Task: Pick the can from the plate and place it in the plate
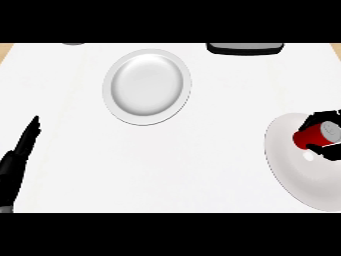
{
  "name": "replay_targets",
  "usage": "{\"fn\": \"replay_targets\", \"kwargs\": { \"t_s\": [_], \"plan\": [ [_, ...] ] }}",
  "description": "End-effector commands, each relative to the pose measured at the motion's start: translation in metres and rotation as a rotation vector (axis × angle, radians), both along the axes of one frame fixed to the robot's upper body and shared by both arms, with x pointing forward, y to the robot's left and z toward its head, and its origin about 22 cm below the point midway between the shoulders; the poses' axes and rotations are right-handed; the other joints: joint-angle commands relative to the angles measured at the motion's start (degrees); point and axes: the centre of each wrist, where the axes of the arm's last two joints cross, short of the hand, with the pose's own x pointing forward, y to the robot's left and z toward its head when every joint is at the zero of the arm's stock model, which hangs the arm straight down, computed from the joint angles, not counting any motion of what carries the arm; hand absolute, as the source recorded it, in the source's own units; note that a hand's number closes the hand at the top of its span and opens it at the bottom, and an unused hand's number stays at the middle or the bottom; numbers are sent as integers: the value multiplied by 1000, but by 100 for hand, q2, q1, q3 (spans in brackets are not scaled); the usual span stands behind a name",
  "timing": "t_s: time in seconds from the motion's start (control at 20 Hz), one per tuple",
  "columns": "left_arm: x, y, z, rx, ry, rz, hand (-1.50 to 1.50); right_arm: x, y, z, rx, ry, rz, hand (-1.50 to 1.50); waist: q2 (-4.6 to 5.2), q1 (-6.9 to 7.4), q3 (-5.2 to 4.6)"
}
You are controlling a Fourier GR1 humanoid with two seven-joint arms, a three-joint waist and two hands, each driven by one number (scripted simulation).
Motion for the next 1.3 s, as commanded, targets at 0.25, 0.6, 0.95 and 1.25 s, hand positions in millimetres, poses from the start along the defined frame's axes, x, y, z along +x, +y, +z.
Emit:
{"fn": "replay_targets", "kwargs": {
  "t_s": [0.25, 0.6, 0.95, 1.25],
  "plan": [
    [-10, -1, 2, -1, 3, 7, 0, 18, 45, -14, -240, 4, -268, 150, -55, 28, -14],
    [-6, -3, 1, -10, 9, -2, 0, 37, 118, -14, -523, -20, -618, 150, -66, -47, -22],
    [-11, -11, -10, 11, 30, 19, 0, 28, 176, 32, -604, -287, -777, 150, -66, -147, -9],
    [-7, 15, 6, 3, 8, 35, 0, -2, 202, 93, -557, -605, -771, 150, -75, -172, -6]
  ]
}}
